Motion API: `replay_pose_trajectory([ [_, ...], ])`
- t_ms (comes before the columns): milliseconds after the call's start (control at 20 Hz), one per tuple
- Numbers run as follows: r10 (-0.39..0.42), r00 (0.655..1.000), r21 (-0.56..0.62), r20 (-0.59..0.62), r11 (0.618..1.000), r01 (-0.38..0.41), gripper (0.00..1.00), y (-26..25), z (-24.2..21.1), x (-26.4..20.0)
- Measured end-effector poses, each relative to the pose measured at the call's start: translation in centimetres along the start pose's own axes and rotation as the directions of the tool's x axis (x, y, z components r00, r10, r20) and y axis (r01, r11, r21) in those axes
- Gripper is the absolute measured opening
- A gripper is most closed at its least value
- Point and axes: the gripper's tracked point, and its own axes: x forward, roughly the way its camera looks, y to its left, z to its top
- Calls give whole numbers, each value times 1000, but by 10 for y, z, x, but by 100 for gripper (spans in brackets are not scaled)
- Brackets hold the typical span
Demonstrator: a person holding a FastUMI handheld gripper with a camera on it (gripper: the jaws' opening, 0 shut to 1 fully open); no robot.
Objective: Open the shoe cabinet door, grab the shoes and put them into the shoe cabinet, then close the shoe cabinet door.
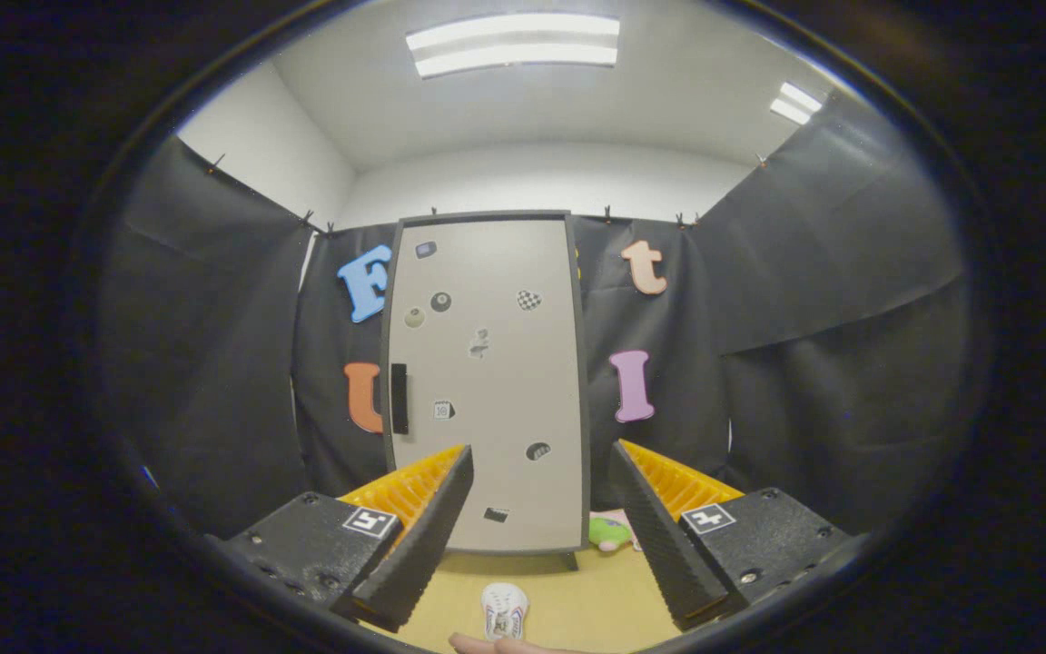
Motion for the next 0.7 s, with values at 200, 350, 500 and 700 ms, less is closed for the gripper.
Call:
replay_pose_trajectory([
  [200,59,997,-45,-42,997,-61,99,35,-9,53],
  [350,157,984,-29,-79,987,-160,99,76,-13,101],
  [500,200,969,17,-143,980,-199,99,107,-19,151],
  [700,274,949,64,-154,962,-267,99,159,-10,209],
])
